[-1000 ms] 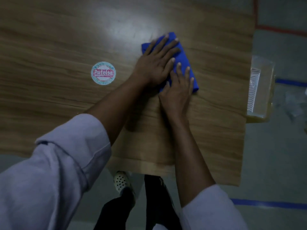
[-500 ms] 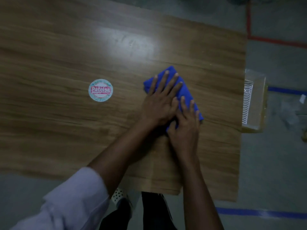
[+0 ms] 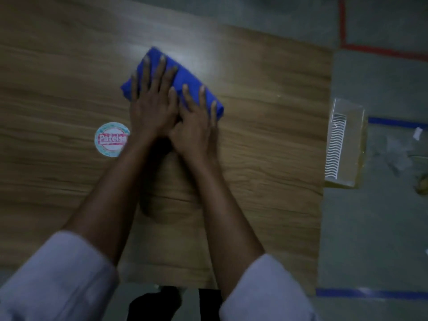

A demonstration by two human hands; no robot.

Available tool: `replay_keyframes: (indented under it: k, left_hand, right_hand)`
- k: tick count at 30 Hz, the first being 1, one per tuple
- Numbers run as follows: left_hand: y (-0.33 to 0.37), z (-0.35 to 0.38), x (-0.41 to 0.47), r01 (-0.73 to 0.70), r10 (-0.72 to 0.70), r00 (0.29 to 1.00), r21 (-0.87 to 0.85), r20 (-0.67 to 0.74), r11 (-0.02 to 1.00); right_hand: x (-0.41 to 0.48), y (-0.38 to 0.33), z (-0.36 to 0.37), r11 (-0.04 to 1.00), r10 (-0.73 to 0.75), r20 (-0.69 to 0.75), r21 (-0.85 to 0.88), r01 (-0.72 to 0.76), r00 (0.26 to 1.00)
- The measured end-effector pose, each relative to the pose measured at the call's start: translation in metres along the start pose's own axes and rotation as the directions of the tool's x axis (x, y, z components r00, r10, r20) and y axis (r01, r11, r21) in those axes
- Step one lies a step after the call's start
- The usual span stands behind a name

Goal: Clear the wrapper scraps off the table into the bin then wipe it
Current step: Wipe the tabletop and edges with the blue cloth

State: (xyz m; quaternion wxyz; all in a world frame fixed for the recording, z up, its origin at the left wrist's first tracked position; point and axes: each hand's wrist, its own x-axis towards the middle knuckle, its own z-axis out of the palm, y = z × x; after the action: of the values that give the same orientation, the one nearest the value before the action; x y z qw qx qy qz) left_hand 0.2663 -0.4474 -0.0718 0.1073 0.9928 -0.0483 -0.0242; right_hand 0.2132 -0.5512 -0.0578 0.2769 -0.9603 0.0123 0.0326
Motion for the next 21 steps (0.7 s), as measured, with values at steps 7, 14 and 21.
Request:
replay_keyframes:
  k: [7, 14, 21]
  left_hand:
    - [0.094, 0.034, -0.034, -0.212, 0.208, 0.975, -0.039, -0.083, 0.977]
    - [0.137, 0.043, 0.064, -0.365, 0.361, 0.93, -0.048, -0.074, 0.93]
    - [0.08, 0.027, 0.109, -0.186, 0.185, 0.982, -0.03, -0.034, 0.982]
  right_hand:
    - [-0.061, 0.095, -0.042, 0.999, 0.048, -0.119, 0.017, -0.047, 0.992]
    - [0.022, 0.12, -0.068, 0.967, 0.253, -0.186, 0.027, -0.252, 0.95]
    - [0.088, 0.079, -0.034, 0.993, 0.111, -0.247, 0.058, -0.1, 0.963]
